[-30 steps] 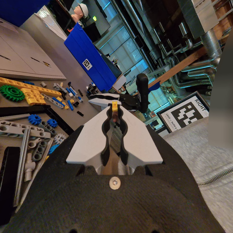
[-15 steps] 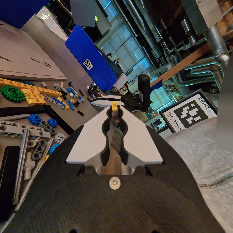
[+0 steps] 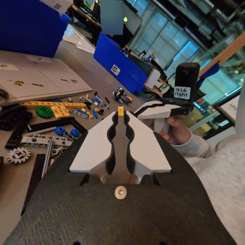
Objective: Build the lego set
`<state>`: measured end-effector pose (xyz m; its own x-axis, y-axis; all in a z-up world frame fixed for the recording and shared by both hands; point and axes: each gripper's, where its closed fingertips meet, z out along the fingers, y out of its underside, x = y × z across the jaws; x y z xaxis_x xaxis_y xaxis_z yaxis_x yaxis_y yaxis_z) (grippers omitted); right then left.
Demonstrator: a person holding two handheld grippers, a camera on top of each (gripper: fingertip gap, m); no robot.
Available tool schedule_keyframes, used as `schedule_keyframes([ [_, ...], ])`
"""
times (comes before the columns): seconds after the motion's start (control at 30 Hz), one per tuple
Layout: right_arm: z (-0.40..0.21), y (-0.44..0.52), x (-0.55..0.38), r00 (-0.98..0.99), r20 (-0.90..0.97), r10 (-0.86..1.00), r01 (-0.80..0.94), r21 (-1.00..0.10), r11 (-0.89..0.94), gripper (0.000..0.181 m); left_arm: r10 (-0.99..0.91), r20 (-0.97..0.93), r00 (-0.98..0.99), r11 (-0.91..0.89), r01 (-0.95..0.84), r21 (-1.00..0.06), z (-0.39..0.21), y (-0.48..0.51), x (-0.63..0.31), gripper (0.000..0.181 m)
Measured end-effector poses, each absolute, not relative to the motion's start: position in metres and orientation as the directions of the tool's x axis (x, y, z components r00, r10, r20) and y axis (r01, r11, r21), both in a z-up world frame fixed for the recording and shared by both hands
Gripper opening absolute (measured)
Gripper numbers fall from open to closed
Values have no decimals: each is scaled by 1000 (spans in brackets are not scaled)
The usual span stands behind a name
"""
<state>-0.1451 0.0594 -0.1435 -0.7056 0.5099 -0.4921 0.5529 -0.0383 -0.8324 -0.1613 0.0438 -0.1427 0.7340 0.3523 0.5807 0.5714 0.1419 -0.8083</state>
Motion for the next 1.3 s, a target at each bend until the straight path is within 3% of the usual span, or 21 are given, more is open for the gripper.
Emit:
schedule_keyframes([
  [0.37,-147,57,-146,-676,-535,507,586,-807,-70,2,386,506,771,74,521,-850,-147,50,-155,8],
  [0.73,-150,58,-148,-618,-639,458,658,-739,-142,2,510,292,809,-32,357,-934,-150,54,-153,8],
  [1.07,-159,63,-144,-585,-673,453,719,-689,-96,2,587,35,809,-225,205,-953,-160,59,-150,9],
  [1.3,-170,68,-139,-596,-641,484,736,-677,9,2,573,-210,792,-422,66,-904,-170,62,-146,9],
])
